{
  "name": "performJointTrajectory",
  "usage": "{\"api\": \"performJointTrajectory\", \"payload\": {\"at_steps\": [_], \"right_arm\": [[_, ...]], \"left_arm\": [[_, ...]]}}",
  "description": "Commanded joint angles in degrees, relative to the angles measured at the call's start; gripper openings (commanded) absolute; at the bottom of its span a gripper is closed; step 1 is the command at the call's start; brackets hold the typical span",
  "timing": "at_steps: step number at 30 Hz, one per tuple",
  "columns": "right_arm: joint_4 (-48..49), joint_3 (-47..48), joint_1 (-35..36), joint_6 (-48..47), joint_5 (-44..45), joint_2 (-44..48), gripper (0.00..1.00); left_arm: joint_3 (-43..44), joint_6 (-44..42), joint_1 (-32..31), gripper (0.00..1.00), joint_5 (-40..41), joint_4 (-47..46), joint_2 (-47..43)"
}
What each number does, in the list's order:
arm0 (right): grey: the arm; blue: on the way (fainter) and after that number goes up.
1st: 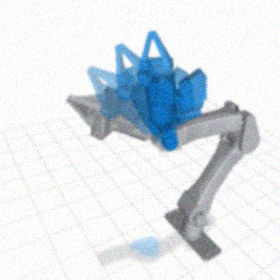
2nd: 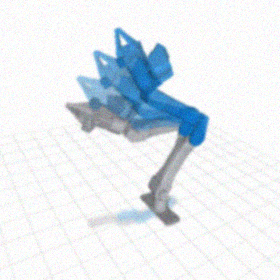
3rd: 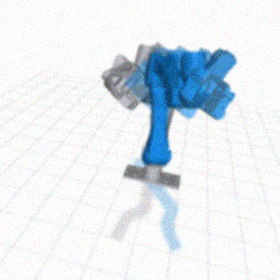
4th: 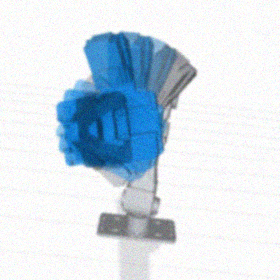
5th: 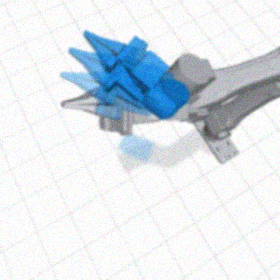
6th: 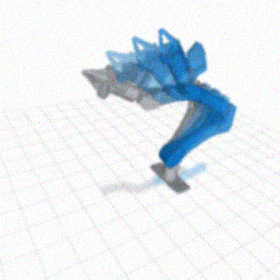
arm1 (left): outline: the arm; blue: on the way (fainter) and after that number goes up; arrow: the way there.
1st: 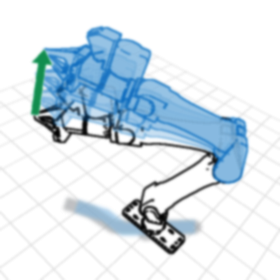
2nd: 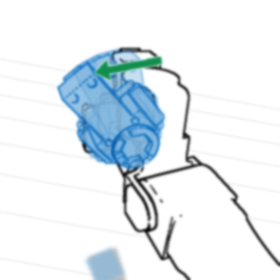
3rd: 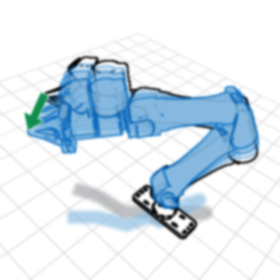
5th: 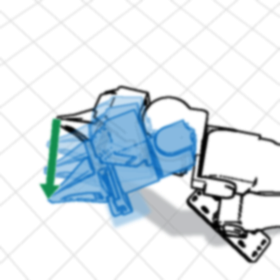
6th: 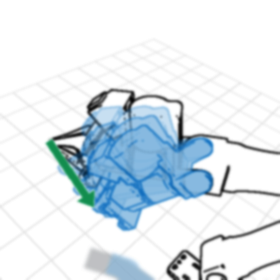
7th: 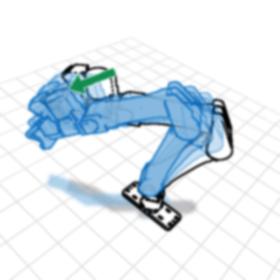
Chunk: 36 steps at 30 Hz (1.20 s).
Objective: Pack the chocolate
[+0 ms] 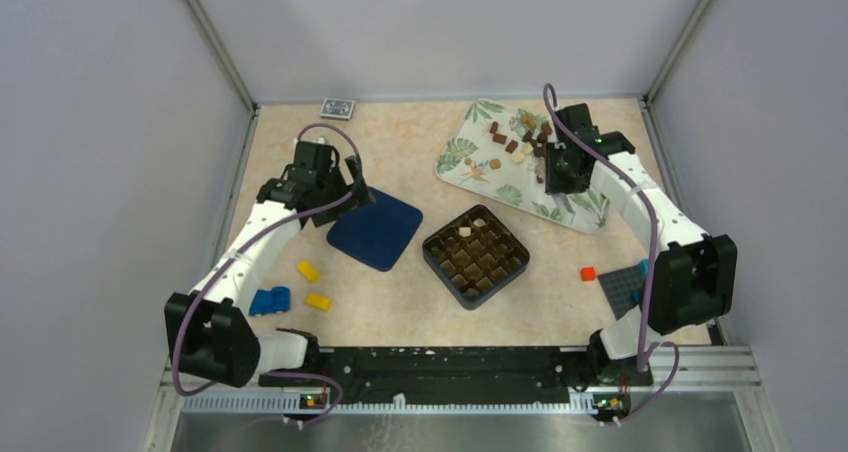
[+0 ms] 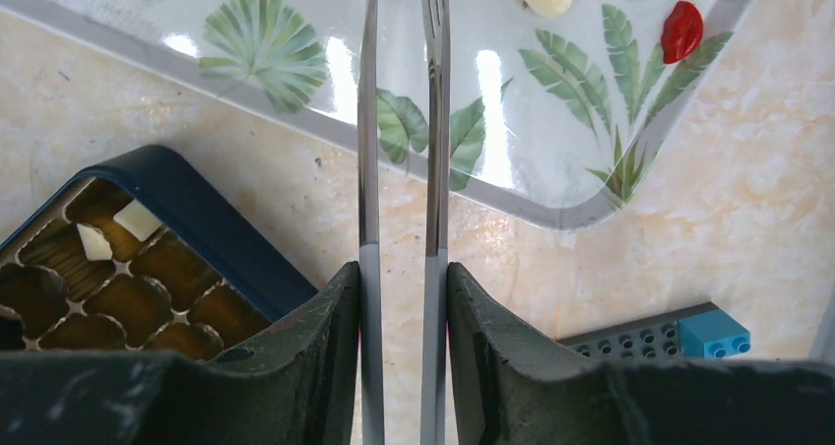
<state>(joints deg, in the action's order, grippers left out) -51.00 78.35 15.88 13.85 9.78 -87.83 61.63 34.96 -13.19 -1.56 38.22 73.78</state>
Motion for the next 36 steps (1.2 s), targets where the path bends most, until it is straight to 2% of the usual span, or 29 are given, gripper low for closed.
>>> {"api": "performJointTrajectory", "payload": {"at_steps": [1,22,26,31,36], "right_arm": [[3.5,-0.5,-1.0,0.5,2.4,-0.6,0.34],[5.4,-1.0,-1.0,0.7,2.5,-5.4,0.37],[5.1,-0.5,-1.0,0.8,2.3,-4.7,0.28],[3.8,-0.4,-0.9,0.7,1.7,-2.0,0.09],[-0.9,-1.2,-0.4,0.4,0.5,5.2,0.00]], "left_arm": [[2.5,-1.5,0.5,0.99,1.0,-0.1,0.9],[4.5,-2.9,2.2,0.99,0.2,-0.4,4.5],[4.8,-3.0,2.4,0.99,-0.6,-0.6,5.1],[6.0,-3.2,2.5,0.99,-1.0,-0.2,5.7],[5.0,-3.6,2.8,0.99,-0.2,0.4,3.8]]}}
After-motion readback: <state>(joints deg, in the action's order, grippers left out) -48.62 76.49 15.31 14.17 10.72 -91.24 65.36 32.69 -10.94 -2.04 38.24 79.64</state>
